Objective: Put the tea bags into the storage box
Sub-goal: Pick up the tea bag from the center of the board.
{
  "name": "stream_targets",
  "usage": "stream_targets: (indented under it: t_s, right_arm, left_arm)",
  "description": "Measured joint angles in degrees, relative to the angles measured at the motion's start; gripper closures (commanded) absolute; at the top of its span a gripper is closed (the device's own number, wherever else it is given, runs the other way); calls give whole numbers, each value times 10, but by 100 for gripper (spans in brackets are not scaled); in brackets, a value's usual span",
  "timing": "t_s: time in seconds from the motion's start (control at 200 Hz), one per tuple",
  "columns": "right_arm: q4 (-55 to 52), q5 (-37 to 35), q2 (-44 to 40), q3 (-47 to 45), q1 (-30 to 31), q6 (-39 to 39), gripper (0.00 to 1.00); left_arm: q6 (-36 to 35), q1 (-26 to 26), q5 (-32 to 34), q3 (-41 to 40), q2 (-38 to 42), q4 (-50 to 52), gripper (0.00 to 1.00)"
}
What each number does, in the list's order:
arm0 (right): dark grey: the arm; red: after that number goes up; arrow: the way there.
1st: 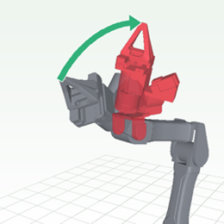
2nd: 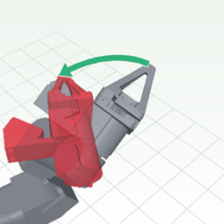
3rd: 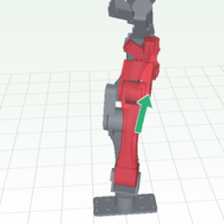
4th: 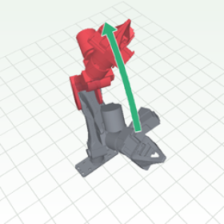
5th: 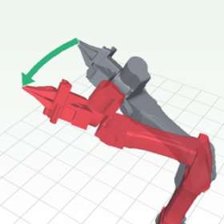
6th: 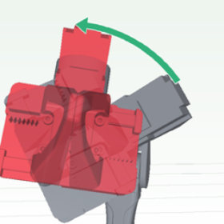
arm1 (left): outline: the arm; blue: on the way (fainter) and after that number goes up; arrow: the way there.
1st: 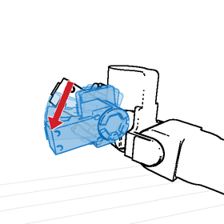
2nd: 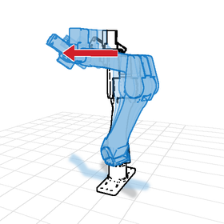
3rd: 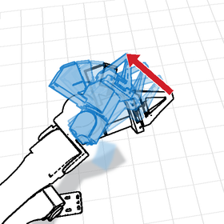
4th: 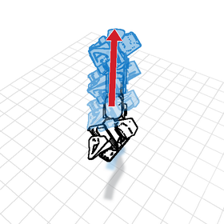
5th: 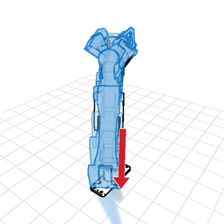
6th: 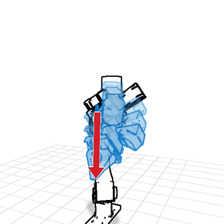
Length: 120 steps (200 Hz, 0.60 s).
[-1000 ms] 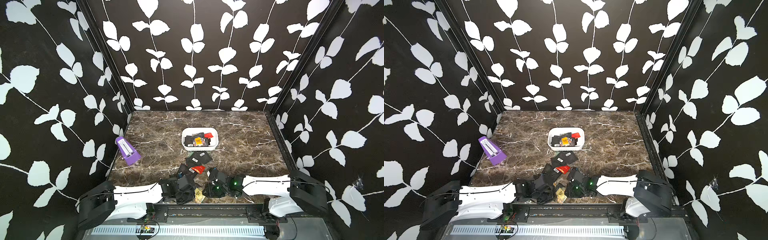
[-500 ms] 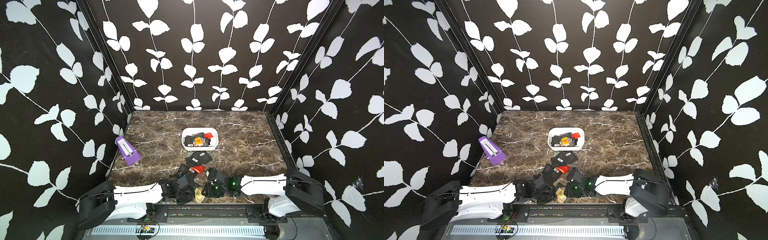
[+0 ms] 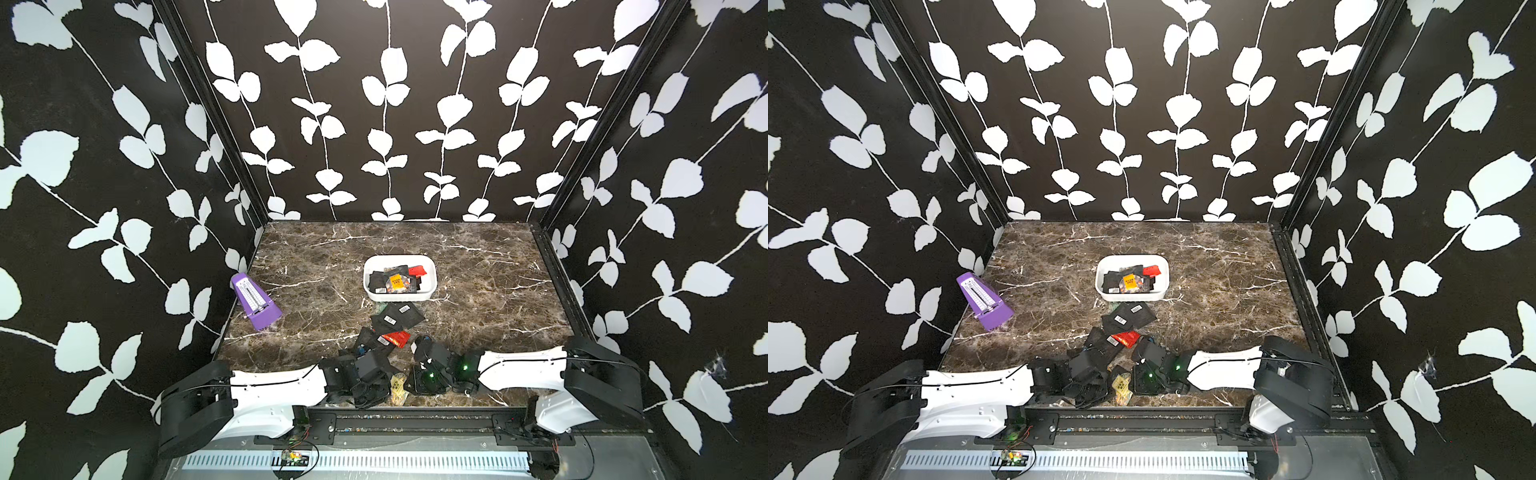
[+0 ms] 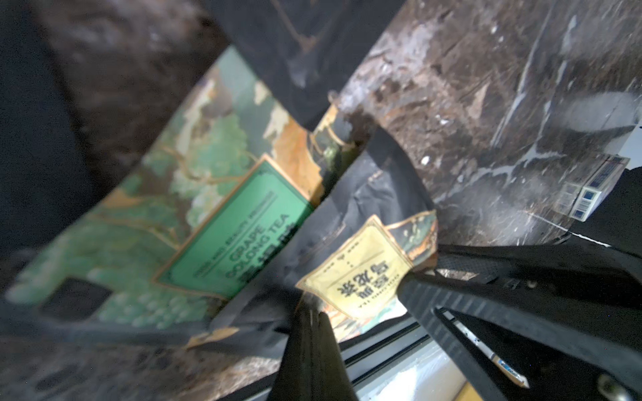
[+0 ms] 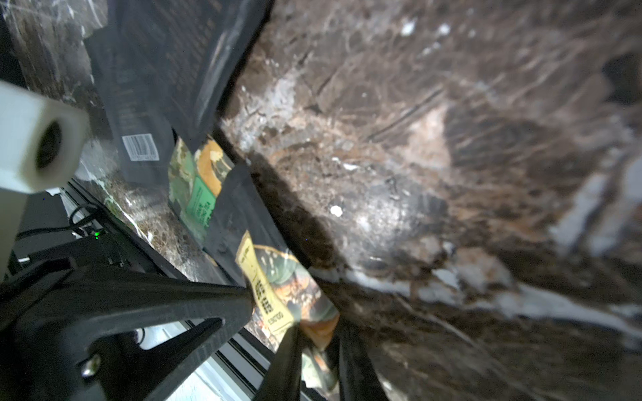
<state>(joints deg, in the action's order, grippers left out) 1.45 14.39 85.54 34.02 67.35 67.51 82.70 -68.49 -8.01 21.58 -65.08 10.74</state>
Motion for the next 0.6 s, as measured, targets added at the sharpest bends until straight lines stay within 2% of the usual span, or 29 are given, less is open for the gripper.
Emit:
stream_targets:
  t_s: [0.2,0.355,0.485,0.6]
  right_arm:
    - [-3,0,6,1,1,-2,100]
    - [-17,-6,4,5,2,-7,100]
    - [-63,-26,-20,16,2,-18,100]
    - [-123,-61,-70,39,2,-35,100]
  left_arm:
    - [0,0,0,0,0,-2,100]
    - [-5,0,2,0,3,1,100]
    - [-24,0,15,11,16,35,87]
    - [-51,0,47,52,33,83,79]
